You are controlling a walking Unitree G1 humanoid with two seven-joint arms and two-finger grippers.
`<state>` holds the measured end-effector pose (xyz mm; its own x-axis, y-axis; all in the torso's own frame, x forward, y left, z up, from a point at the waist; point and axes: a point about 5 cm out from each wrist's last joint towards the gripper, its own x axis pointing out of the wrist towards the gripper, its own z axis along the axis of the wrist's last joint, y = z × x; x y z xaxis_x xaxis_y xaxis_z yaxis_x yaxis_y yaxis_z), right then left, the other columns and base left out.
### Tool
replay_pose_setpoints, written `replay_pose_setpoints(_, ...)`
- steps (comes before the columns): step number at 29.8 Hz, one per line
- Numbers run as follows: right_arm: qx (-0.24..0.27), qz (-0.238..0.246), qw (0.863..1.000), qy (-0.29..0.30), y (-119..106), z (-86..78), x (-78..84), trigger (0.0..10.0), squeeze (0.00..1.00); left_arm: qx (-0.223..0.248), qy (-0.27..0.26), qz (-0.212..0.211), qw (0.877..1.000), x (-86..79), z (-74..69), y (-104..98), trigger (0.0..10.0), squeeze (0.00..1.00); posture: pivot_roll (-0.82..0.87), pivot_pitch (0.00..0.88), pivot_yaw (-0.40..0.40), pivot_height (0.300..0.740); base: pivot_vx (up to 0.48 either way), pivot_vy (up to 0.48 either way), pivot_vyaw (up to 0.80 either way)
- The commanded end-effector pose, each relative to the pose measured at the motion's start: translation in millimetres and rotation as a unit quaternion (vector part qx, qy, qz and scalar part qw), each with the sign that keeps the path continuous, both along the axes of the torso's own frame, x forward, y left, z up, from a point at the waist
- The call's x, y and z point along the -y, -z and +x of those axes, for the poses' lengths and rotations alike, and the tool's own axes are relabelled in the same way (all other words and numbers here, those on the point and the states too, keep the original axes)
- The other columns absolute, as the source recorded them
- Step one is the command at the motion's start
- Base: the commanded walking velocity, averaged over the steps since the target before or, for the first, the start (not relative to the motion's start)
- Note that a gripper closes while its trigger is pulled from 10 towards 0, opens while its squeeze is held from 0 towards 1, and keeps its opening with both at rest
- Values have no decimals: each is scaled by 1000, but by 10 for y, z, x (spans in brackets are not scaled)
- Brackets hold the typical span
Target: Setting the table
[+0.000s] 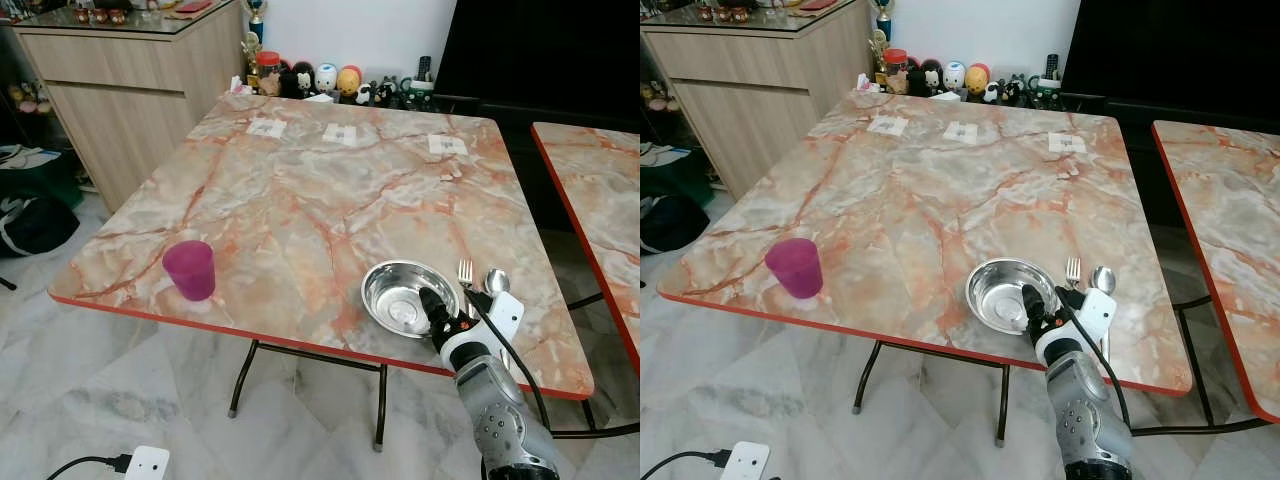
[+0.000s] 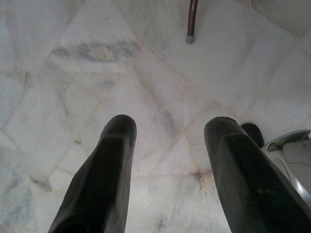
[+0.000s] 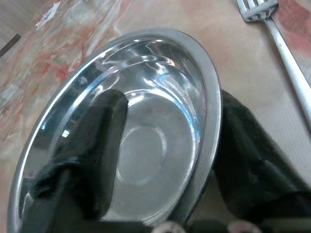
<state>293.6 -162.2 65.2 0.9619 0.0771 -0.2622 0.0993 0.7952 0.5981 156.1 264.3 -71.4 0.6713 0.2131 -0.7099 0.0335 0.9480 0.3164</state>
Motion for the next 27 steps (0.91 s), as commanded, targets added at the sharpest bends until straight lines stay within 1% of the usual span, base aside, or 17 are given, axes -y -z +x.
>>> replay_pose_setpoints(1, -6, 10, 1000, 8, 32, -16, 7, 1412, 0, -3, 11, 4, 1000, 3, -4, 1, 10000, 0, 119, 0, -36, 740, 0, 0, 0)
replay_pose_setpoints(2, -7, 10, 1000, 7, 37, -25, 4, 0, 0, -3, 11, 3, 1000, 6, -3, 2, 10000, 0, 119, 0, -36, 740, 0, 0, 0)
replay_pose_setpoints(7, -18, 5, 1000, 12, 82, -48, 15, 0, 0, -2, 13, 4, 1000, 11, 2, 1, 10000, 0, 118, 0, -35, 740, 0, 0, 0)
replay_pose_setpoints(27, -13, -2, 1000, 28, 53, -21, 79, 0, 0, 3, 15, 0, 1000, 28, 10, -1, 10000, 0, 117, 23, -36, 740, 0, 0, 0)
